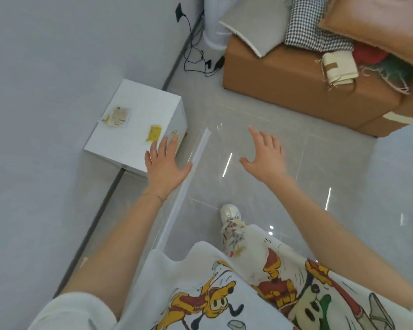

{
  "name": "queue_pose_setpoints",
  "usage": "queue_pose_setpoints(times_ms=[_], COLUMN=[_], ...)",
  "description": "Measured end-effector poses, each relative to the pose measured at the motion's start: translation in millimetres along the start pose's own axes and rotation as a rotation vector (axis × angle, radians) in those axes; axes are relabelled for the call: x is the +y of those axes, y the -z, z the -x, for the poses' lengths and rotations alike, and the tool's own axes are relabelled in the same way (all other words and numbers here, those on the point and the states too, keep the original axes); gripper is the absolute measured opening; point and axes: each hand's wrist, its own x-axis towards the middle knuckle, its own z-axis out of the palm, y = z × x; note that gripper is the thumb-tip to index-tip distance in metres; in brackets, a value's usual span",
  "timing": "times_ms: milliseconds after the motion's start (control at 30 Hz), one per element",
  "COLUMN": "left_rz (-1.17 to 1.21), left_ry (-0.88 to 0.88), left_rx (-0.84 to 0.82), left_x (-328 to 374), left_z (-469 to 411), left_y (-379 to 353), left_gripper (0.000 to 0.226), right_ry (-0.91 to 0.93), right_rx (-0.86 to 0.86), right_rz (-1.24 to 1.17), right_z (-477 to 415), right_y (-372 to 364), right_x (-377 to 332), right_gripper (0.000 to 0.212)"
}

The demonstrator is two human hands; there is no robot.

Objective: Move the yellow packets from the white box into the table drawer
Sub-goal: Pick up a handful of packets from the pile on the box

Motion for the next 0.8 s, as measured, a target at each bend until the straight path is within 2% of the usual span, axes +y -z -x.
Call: queue_pose_setpoints(times_ms=[233, 533, 800], left_rz=[0.071, 0.139, 0.207], left_ry=[0.283, 0.593, 0.697], left_rx=[0.068, 0.122, 0.105], left_x=[-22.2, -84.5, -148.8], left_z=[-47.6, -85.7, -154.3], left_y=[9.8, 19.9, 27.2], left_gripper=[0.082, 0.083, 0.084], right_ry=[0.214, 0.445, 0.487], right_rx=[-0.083, -0.179, -0.269], right_rz=[0.065, 0.14, 0.152], right_z=[-112.7, -223.4, -302.5], right_y=[11.8, 2.2, -32.4], right_x=[-34.6, -122.0, -197.6], right_gripper=[0.084, 0.082, 0.082])
